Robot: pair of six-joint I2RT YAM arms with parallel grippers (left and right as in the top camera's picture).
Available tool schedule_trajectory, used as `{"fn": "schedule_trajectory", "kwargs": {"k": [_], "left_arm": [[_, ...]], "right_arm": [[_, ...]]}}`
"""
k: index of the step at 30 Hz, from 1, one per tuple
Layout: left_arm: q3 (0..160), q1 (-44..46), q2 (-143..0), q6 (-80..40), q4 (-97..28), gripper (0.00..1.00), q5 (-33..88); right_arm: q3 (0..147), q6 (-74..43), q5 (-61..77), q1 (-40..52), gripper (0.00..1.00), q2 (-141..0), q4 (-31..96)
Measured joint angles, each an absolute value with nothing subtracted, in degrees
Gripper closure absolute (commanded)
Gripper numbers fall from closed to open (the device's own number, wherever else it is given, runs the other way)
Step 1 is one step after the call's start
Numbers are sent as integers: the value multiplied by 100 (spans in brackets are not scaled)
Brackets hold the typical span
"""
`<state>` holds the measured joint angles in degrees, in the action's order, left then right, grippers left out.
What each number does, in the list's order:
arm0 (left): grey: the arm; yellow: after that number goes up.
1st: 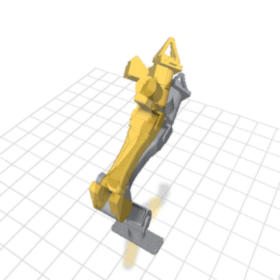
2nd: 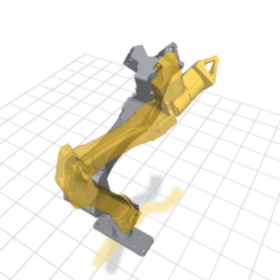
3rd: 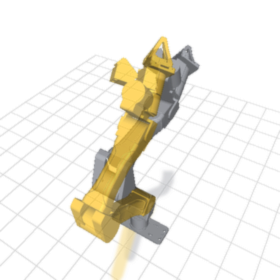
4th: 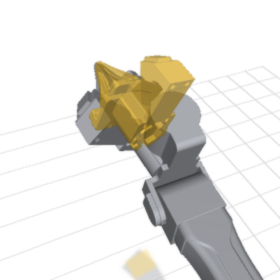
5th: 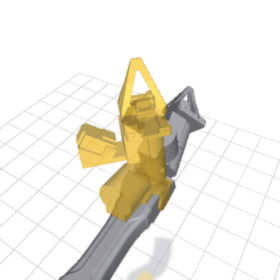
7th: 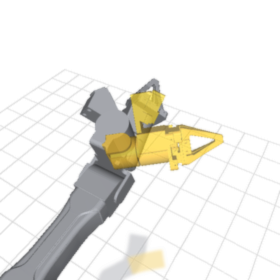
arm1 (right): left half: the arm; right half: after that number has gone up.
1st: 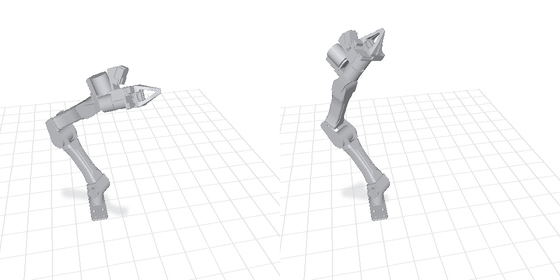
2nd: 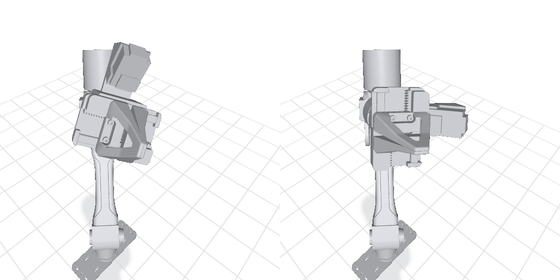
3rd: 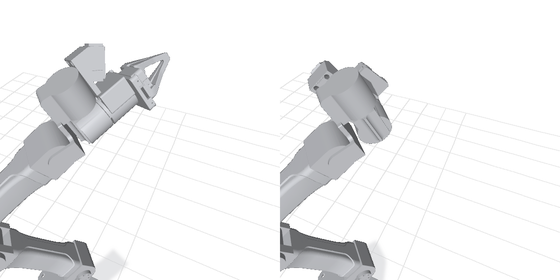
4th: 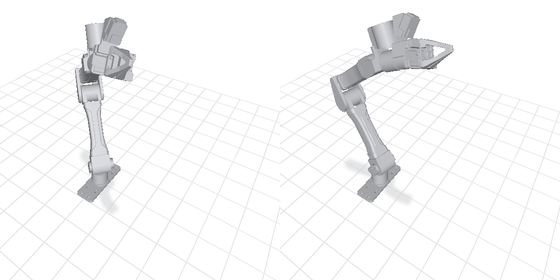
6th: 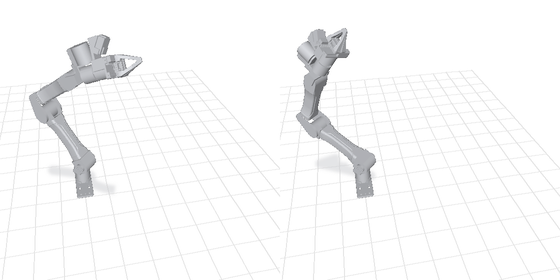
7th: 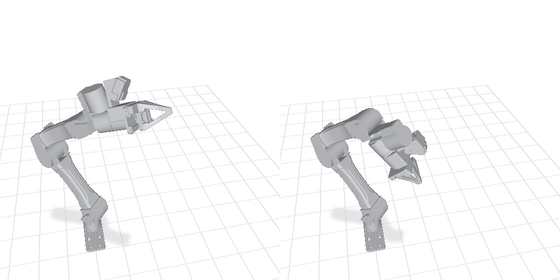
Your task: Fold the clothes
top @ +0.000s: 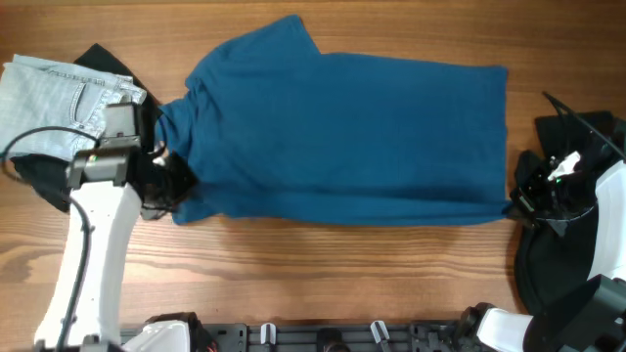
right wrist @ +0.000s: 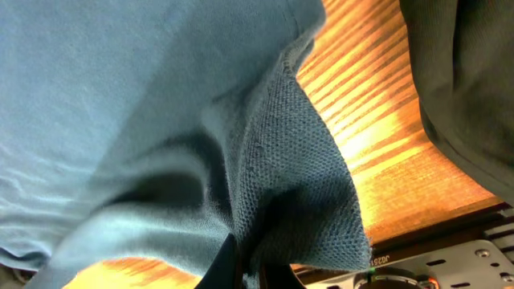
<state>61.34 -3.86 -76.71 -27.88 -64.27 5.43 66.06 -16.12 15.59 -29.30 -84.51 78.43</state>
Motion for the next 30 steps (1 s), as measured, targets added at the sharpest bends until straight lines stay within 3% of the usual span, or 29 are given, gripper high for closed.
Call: {"fn": "schedule_trajectory", "kwargs": {"k": [5,6,7,8,10,17,24,26,29,30], "left_arm": [[6125,-327,-8007,-2770,-6545,95,305],[6123,-327,-8031,-2770,-6381,80,263],[6123,-327,-8058,-2768,-6292,54,239],[6123,-327,-8114,-2759,-6246,41,222],[6121,-327,-8232,-2716,-6340,40,309],[6007,-45,-8370,-2729,-6871,43,897],[4580,635,-8385,-3037,-5293,38,1044],[4259,637,-8385,-3120,-4862,41,1048],[4093,637,-8390,-3223,-4248,74,1061],[4066,637,-8392,-3210,-4082,80,1059]], "right_arm": [[6606,-1612,1494,-2930,96,-8451,7762],[6606,-1612,1492,-2930,96,-8451,7732],[6606,-1614,1492,-2930,96,-8451,7717],[6606,-1612,1492,-2930,96,-8451,7708],[6606,-1612,1492,-2930,96,-8451,7708],[6606,-1612,1474,-2930,96,-8451,7638],[6606,-1612,1470,-2930,96,-8451,7579],[6606,-1612,1463,-2930,96,-8451,7559],[6606,-1612,1452,-2930,96,-8451,7546],[6606,-1612,1452,-2930,96,-8451,7533]]}}
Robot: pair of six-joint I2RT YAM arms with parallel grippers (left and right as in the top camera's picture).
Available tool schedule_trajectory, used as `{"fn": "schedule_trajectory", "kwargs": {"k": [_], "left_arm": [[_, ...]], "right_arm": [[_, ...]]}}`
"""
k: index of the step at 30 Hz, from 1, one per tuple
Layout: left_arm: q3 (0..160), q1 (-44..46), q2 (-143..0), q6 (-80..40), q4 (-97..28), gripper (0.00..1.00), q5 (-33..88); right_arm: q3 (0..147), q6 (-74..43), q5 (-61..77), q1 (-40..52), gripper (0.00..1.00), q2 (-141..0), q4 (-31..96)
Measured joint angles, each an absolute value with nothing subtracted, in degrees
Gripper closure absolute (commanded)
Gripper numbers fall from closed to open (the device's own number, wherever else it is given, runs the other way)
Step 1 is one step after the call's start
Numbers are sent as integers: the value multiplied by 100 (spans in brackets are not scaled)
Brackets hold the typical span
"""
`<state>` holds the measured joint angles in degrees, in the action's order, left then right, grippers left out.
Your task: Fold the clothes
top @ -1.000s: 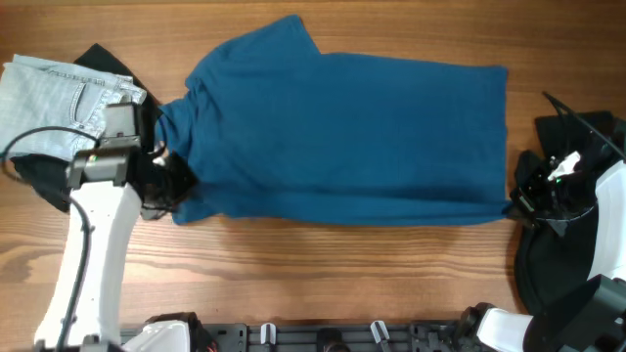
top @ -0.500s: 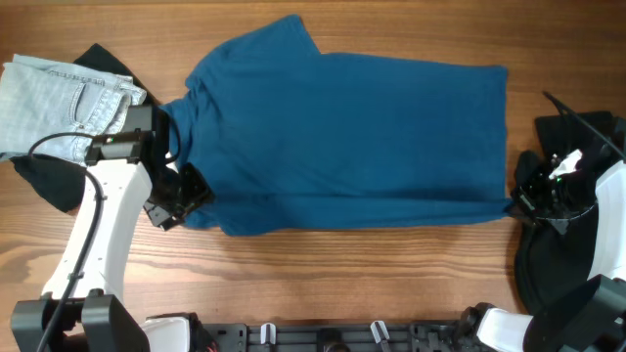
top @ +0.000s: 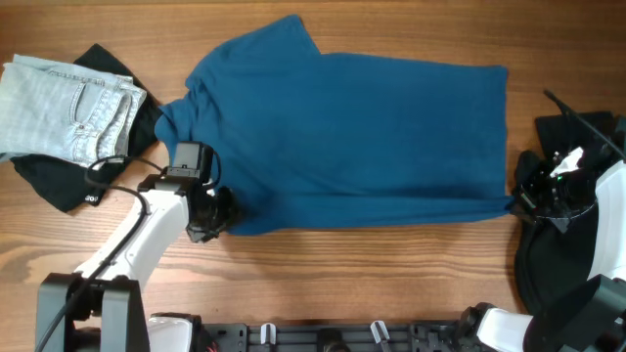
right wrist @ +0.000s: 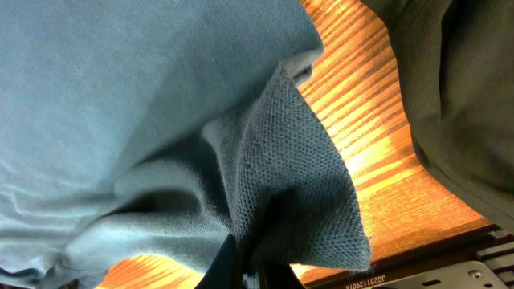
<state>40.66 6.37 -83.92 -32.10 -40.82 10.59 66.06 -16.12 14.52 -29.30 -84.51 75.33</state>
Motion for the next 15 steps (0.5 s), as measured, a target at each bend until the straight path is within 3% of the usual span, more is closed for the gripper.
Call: {"fn": "schedule_trajectory", "kwargs": {"k": [3,8,15], "left_arm": [[4036,637,-8392,-3208,-4115,96,1061],[4060,637,-8390,-3223,-4755,96,1087],[5680,464,-8040,-2915,-7234,96,1210]], "right_arm": [[6606,-1612,1452,-2930,96,-8451,7529],[6606,-1612,1452,-2930,96,-8451,7498],[6611,-1610,1426,-2930,96,-8451,8044]]}}
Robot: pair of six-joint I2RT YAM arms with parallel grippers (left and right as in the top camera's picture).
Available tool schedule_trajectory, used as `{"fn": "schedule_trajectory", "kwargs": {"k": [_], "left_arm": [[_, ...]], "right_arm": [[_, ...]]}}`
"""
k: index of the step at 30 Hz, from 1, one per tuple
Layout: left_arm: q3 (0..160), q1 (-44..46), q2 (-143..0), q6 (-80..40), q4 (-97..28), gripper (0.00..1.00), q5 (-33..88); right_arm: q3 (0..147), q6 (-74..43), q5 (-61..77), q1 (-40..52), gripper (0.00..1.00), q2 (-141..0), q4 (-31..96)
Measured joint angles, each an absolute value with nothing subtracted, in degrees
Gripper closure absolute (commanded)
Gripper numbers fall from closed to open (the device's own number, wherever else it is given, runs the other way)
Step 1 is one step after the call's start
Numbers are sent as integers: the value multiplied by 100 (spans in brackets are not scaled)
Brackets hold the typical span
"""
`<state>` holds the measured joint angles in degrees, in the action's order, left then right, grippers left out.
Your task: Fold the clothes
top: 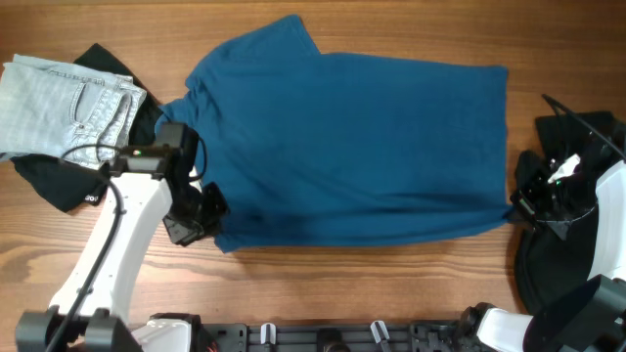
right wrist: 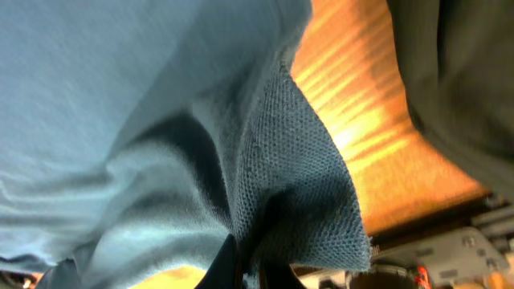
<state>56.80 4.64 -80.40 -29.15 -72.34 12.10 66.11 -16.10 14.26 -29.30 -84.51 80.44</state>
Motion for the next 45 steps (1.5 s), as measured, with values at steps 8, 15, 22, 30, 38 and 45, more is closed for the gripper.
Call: {"fn": "schedule_trajectory", "kwargs": {"k": [8,15,22,30,38,45], "left_arm": [[5999,458,-7837,-2700,-6259,96,1208],[5999,458,-7970,-2679,-4722,96,1208],[5996,458,-8591,-2679,-3800,73,1210],[6005,458,-8818,-2443,-4619,63,1166],[5334,611,-8923,-2252,-4303,51,1175],[5157,1085,-9002,-2198,-3234,96,1374]], "right_arm": [[6611,-1529,1468,-2930,96,-8453,7653],[6613,-1769,1739,-2930,96,-8565,6980],[6613,-1927,1975,-2821,96,-8910,6641],[6613,-1944,2014,-2665,96,-9109,6541],[6613,-1946,2014,-2665,96,-9109,6521],[6613,-1944,2014,-2665,96,-9109,6512]]}}
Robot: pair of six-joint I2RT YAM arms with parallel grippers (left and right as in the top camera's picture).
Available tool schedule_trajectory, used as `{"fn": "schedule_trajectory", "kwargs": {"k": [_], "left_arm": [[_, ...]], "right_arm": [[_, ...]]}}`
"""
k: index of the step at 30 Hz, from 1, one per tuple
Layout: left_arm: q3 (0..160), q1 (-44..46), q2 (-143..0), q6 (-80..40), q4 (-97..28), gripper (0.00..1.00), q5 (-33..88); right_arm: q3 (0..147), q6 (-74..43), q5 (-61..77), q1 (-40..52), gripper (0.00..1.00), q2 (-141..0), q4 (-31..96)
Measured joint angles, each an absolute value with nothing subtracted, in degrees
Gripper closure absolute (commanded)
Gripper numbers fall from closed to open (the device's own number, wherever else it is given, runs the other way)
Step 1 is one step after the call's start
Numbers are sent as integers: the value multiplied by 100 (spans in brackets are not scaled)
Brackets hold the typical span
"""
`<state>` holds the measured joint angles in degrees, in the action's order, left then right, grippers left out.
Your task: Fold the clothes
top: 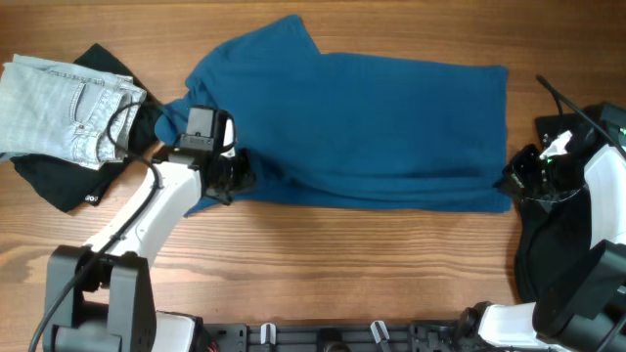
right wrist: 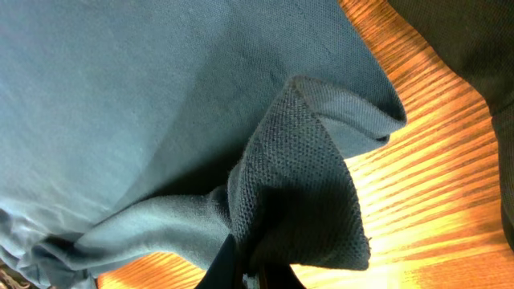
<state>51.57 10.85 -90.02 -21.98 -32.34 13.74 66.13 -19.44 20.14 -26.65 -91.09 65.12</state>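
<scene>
A blue shirt lies spread across the wooden table, collar end to the left. My left gripper sits at its near-left edge, shut on the fabric, with the cloth bunched there. At the near-right corner, my right gripper is shut on the hem. In the right wrist view the knitted blue corner is pinched between the dark fingers at the bottom and folds over above them. The shirt's near edge runs as a raised roll between the two grippers.
Folded light jeans lie at the far left on a black garment. Another black garment lies at the right edge under the right arm. Bare wood spans the front of the table.
My left gripper has moved away from the front edge and to the right with the shirt's near-left corner. The right gripper has shifted slightly the same way, and the near edge lies farther back.
First my left gripper was at the shirt's near-left corner beside the jeans, with the right shut on the near-right corner. Then the left held that corner further right, then nearer the front. Now both hold the near edge, drawn back over the shirt.
</scene>
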Motion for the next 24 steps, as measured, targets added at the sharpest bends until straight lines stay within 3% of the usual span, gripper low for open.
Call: {"fn": "schedule_trajectory", "kwargs": {"k": [6,10,13,14,18,22,24], "left_arm": [[5146,1278,-9002,-2187,-2324,96,1406],[5146,1278,-9002,-2187,-2403,96,1455],[5148,1278,-9002,-2185,-2842,57,1479],[5146,1278,-9002,-2169,-3085,54,1494],[5146,1278,-9004,-1975,-3354,51,1490],[5146,1278,-9006,-1922,-3352,55,1441],[5146,1278,-9006,-1909,-3358,51,1334]], "right_arm": [[6613,-1944,2014,-2665,96,-9109,6508],[6613,-1944,2014,-2665,96,-9109,6521],[6613,-1942,2012,-2665,96,-9109,6530],[6613,-1944,2014,-2665,96,-9109,6532],[6613,-1942,2014,-2665,96,-9109,6532],[6613,-1942,2014,-2665,96,-9109,6532],[6613,-1942,2012,-2665,96,-9109,6536]]}}
